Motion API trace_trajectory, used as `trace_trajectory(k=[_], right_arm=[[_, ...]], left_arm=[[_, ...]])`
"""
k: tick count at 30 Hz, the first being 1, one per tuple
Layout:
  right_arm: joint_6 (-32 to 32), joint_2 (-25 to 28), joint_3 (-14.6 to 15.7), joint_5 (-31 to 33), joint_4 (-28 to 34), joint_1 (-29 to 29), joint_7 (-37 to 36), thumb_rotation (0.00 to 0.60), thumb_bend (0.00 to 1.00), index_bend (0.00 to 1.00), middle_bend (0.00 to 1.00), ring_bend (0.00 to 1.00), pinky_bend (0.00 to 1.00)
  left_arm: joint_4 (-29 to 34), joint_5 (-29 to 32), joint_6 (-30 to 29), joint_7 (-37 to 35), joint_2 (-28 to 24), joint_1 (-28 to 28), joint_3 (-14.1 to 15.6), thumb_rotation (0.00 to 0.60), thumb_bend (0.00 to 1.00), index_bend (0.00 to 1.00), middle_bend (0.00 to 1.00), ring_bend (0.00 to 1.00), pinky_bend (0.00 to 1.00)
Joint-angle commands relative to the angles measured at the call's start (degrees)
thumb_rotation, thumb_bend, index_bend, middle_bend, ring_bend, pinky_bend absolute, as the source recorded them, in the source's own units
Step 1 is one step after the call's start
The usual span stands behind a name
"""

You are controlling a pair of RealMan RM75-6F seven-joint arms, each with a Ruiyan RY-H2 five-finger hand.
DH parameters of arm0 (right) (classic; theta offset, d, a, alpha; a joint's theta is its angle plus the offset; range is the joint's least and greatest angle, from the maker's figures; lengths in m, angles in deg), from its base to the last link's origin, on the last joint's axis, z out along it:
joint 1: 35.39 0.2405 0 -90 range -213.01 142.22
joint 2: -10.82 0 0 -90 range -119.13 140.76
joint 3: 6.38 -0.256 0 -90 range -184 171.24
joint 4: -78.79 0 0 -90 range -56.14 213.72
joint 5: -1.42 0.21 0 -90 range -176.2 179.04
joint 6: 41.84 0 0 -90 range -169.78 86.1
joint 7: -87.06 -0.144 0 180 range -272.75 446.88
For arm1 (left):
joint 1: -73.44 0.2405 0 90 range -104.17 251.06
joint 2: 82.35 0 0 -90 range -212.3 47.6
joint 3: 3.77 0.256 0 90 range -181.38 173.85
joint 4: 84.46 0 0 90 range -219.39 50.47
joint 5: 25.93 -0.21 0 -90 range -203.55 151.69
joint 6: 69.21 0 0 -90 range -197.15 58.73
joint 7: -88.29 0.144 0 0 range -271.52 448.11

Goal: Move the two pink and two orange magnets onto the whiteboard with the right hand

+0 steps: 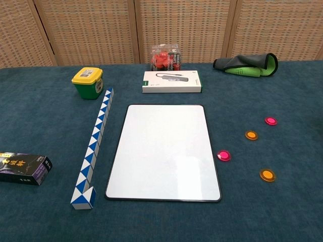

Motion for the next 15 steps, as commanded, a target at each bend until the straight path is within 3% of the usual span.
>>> trace_trajectory(k=[1, 6, 15], right_arm=[[-8.21, -3.29, -4.11, 4.30, -4.09, 6.12, -1.69, 0.600, 0.23, 0.26, 0.00, 0.00, 0.00], [-15.63, -8.03, -5.88, 8.67, -10.72, 10.46, 0.56, 0.600, 0.26, 0.29, 0.00, 0.00, 0.00], [-20.04, -13.27, -6.11, 10.26, -17.56, 13.42, 1.02, 0.600, 0.31, 0.34, 0.00, 0.00, 0.00]], left_arm=[[0.36, 0.32, 0.26, 0.16, -0.14, -0.05, -0.03, 0.600, 0.00, 0.00, 0.00, 0.00, 0.00], [0.59, 0.99, 0.88, 0.28, -0.29, -0.17, -0.10, 0.600, 0.00, 0.00, 0.00, 0.00, 0.00], [1.41, 2.15, 2.38, 0.66, -0.86, -0.60, -0.19, 0.600, 0.00, 0.00, 0.00, 0.00, 0.00]])
